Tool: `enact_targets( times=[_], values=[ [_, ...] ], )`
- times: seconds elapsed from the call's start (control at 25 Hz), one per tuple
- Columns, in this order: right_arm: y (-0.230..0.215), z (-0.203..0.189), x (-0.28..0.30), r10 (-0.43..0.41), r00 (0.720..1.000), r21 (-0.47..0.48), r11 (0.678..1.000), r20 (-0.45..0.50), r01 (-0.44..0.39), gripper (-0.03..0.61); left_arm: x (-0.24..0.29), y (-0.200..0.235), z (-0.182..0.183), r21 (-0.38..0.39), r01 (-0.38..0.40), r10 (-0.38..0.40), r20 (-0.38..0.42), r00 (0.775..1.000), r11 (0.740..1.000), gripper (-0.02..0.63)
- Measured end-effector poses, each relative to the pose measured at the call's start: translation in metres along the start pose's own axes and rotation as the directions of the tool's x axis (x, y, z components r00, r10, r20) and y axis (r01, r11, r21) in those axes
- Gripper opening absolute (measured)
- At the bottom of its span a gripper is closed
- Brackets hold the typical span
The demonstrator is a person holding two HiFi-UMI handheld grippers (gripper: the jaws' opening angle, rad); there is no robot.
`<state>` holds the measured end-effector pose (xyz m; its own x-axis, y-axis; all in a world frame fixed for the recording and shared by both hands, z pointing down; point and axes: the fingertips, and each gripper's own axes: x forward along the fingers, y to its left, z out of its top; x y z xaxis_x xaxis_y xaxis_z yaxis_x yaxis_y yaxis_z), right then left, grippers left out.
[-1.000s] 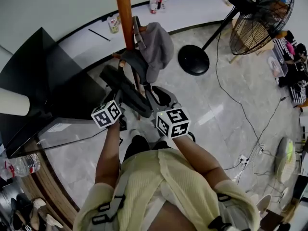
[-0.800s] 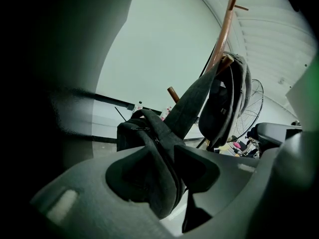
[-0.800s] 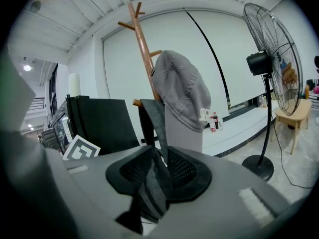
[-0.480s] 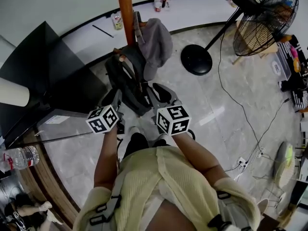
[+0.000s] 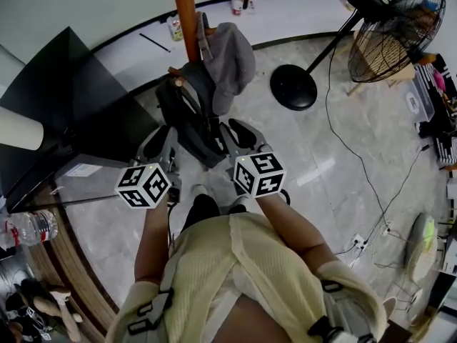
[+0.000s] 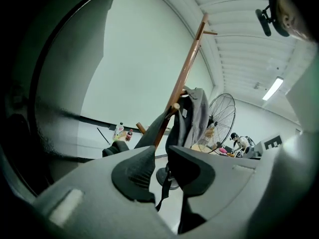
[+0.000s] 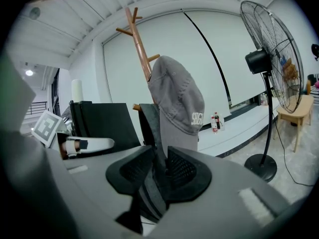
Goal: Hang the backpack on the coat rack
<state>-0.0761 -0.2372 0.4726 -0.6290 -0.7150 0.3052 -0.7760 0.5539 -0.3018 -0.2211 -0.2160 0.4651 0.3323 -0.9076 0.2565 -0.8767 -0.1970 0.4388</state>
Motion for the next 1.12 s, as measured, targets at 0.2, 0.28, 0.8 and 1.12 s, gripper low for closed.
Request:
enact_targets(
  times=[0.2,0.28,0.8,1.12],
  values=[
    [0.002,0.005,-0.005,0.009,1.000,-0.007,1.000,0.008,-0.009,0.103,-0.011,-0.012,0.011,0.017,0.010,-0.011,0.022,1.000,1.000,0.051],
    [0.001,0.004,-0.007,0.010,1.000,-0.012,1.000,0.006,-0.010,0.100,-0.015,-0.013,0.012,0.014,0.004,-0.004,0.029,1.000,1.000,0.037],
    [0.010,0.010,-0.022,0.034,0.999,-0.030,0.999,0.015,-0.034,0.003,-0.041,-0.026,0.019,0.083,-0.031,0.026,0.060,0.998,0.996,-0.001],
    [0.019,0.010,-0.025,0.057,0.998,-0.075,0.996,-0.012,-0.057,0.003,-0.047,-0.026,0.016,0.076,-0.032,0.028,0.056,0.998,0.997,-0.002]
  ],
)
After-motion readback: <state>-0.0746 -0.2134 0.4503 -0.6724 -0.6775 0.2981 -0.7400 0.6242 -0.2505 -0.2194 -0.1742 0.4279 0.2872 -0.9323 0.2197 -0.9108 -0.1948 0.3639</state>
